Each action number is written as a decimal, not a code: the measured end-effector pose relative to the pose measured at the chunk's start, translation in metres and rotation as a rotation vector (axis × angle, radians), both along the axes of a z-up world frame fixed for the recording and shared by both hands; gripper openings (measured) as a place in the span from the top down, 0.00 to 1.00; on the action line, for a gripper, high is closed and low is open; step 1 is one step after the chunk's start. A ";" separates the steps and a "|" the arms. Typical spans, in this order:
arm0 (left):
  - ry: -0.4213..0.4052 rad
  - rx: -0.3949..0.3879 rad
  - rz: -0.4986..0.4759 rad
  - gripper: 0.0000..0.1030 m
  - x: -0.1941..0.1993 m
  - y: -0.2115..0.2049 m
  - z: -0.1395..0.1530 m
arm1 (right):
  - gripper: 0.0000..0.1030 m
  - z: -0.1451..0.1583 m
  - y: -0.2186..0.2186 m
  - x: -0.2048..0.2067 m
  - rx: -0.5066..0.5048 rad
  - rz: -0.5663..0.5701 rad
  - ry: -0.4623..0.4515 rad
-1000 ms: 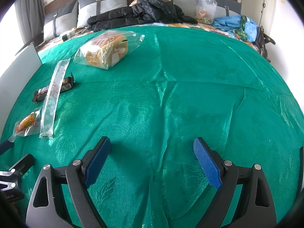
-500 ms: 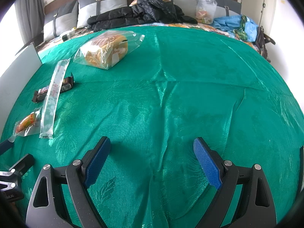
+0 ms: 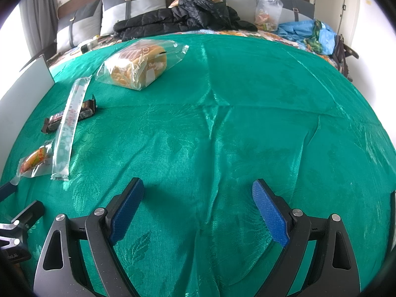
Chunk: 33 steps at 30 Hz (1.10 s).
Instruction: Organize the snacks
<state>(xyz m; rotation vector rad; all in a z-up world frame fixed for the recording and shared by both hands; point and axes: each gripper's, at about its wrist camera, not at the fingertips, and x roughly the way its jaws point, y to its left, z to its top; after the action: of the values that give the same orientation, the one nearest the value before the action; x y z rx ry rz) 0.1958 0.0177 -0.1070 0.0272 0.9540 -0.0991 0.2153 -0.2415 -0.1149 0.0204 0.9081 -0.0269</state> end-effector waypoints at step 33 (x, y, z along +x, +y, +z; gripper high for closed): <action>0.152 0.017 -0.291 0.54 0.054 0.006 0.018 | 0.10 -0.002 0.002 0.001 -0.001 0.000 0.000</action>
<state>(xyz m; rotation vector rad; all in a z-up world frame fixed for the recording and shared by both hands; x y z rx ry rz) 0.2501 0.0237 -0.0893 0.1766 1.0980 -0.3662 0.2166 -0.2399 -0.1166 0.0199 0.9083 -0.0274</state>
